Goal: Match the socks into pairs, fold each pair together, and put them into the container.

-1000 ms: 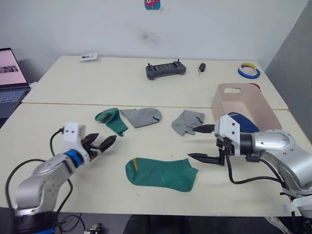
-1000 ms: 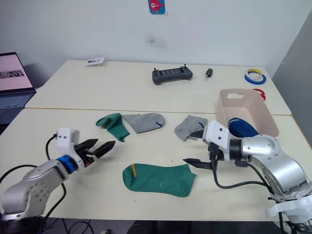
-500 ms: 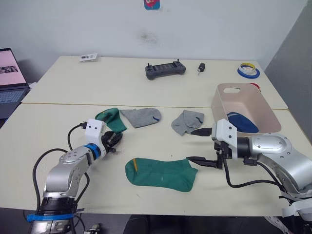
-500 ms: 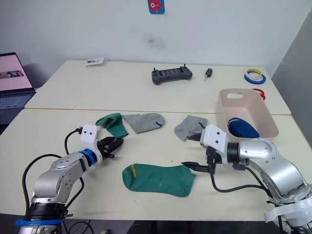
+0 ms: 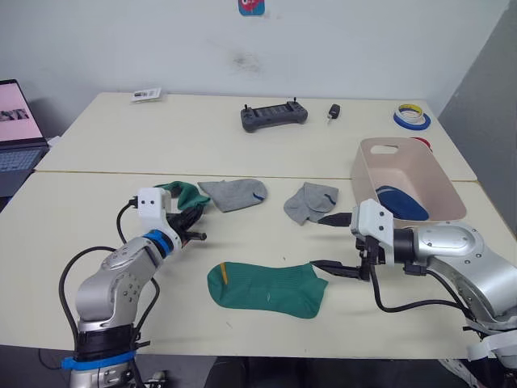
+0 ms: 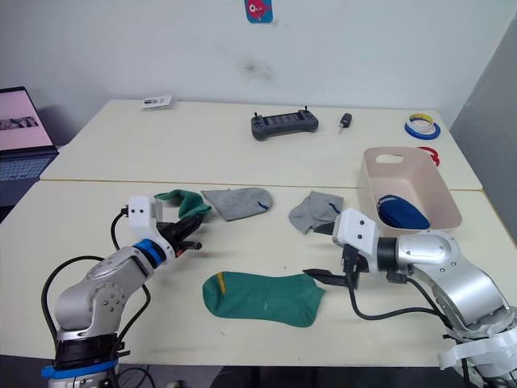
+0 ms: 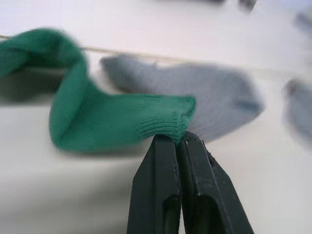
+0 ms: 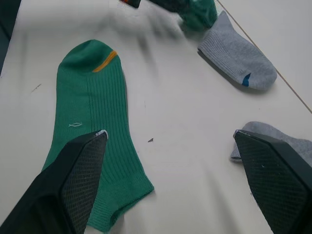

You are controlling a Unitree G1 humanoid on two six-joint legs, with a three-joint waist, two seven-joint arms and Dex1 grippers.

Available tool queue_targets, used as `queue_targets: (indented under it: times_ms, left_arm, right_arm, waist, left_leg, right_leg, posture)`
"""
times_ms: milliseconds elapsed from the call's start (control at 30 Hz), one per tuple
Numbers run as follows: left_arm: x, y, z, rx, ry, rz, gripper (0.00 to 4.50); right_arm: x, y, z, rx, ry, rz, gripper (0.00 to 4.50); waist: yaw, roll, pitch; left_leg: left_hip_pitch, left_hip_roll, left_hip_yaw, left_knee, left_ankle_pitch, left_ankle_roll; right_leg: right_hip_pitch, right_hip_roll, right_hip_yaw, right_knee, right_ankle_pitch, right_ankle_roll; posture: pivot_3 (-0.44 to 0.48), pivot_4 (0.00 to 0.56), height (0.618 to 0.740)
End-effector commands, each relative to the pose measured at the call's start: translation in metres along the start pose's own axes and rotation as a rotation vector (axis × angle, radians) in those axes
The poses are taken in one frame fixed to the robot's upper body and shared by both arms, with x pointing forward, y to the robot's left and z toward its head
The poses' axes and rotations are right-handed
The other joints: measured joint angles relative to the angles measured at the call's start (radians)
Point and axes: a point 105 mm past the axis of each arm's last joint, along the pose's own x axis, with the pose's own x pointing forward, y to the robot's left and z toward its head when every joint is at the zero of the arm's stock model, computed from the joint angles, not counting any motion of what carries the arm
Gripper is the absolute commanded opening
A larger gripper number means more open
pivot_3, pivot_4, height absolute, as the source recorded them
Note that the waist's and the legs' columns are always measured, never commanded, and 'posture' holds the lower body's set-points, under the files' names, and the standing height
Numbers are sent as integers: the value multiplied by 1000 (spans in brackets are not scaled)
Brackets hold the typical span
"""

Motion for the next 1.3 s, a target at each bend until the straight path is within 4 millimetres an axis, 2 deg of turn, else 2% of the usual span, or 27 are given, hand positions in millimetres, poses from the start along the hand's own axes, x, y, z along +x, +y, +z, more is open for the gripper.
queue_targets:
  times_ms: [33,267,467,567,800,900,967,1033,1100,1233,1300]
  left_arm:
    - [-1,-41,14,-138,-37,-112,51]
    - [17,-104,-10,-379,92,-267,51]
    - [38,-133,-35,-401,207,-321,51]
    - [38,-146,-38,-331,223,-396,699]
    - [13,-151,-22,-164,184,-519,2924]
    - [-3,-135,-10,-58,167,-542,3940]
    - [-8,-106,-1,-18,153,-474,4486]
    - [-10,-74,9,27,140,-370,4486]
    - [-12,-59,13,45,142,-326,4486]
    - [-8,-12,16,113,156,-115,4486]
    - [-2,-1,13,142,160,-55,4486]
  right_arm:
    - [-9,-9,6,-49,-9,-38,4500]
    - [-17,-21,5,-77,27,-70,4500]
    - [-22,-24,3,-81,48,-86,4500]
    - [-24,-22,2,-80,58,-90,4500]
    - [-26,-20,1,-71,65,-101,4500]
    - [-24,-20,5,-74,41,-102,4500]
    - [-21,-21,10,-63,11,-108,4500]
    - [-18,-22,15,-54,-21,-122,4500]
    - [-16,-23,18,-48,-35,-131,4500]
    - [-11,-21,16,-49,-29,-125,4500]
    - [-9,-20,16,-50,-29,-123,4500]
  waist:
    - [0,0,0]
    - [1,-1,0]
    - [1,-1,0]
    - [1,-1,0]
    - [0,-1,0]
    - [-1,-1,0]
    - [-1,-1,0]
    - [-2,-1,0]
    - [-1,-1,0]
    - [6,-1,0]
    - [6,-1,0]
  left_leg:
    - [0,0,0,0,0,0]
    - [0,-1,0,1,1,-1]
    - [1,-2,1,1,2,-3]
    - [0,-3,2,0,2,-4]
    - [1,-2,2,0,2,-4]
    - [1,-1,2,0,3,-4]
    - [1,-1,2,0,3,-4]
    - [1,-1,1,0,3,-4]
    - [1,0,1,-1,3,-4]
    - [1,-2,1,-1,2,-4]
    - [0,-2,1,-1,2,-4]
  right_leg:
    - [0,0,0,0,0,0]
    - [1,0,0,-1,0,0]
    - [1,3,1,-1,0,0]
    - [1,4,1,-1,0,0]
    - [1,4,2,-1,0,0]
    - [1,4,2,-1,0,0]
    - [1,4,2,-1,0,0]
    - [1,3,2,-1,0,0]
    - [0,3,2,-1,0,0]
    - [1,2,1,-2,0,1]
    - [1,2,1,-3,0,1]
  posture:
    - [0,150,740]
    - [0,150,740]
    - [0,150,740]
    - [0,150,740]
    - [0,150,740]
    - [0,150,740]
    - [0,150,740]
    - [0,150,740]
    - [0,150,740]
    - [0,150,740]
    - [0,150,740]
